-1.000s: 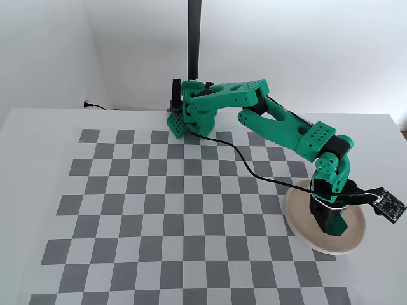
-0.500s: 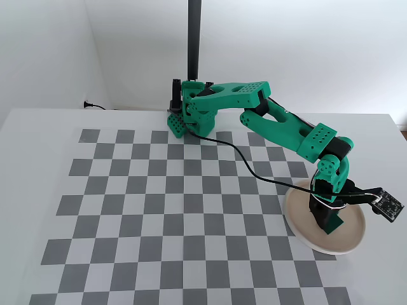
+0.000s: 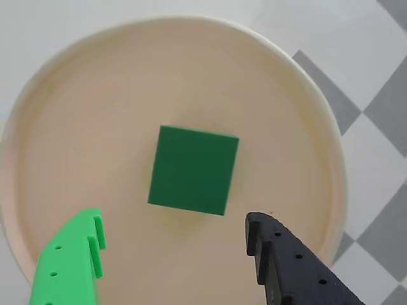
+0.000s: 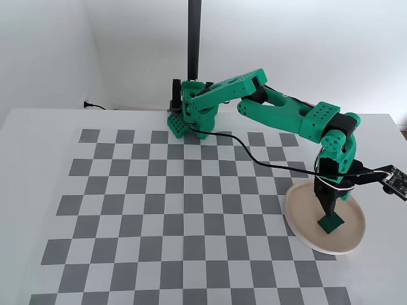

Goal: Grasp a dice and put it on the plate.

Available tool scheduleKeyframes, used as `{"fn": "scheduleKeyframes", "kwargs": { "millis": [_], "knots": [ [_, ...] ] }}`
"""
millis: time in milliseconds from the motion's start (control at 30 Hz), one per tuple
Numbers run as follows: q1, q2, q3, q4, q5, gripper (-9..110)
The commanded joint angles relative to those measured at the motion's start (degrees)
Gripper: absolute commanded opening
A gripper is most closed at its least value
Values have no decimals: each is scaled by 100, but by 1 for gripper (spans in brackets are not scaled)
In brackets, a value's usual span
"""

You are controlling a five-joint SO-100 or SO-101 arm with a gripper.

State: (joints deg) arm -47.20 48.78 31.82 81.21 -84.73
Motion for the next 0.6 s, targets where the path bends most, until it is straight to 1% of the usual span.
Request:
{"fn": "scheduleKeyframes", "kwargs": {
  "millis": [0, 267, 567],
  "knots": [
    [237, 1248, -448, 237, -70, 18],
    [589, 2338, -439, 1011, -88, 18],
    [1072, 3480, -431, 1819, 176, 16]
  ]
}}
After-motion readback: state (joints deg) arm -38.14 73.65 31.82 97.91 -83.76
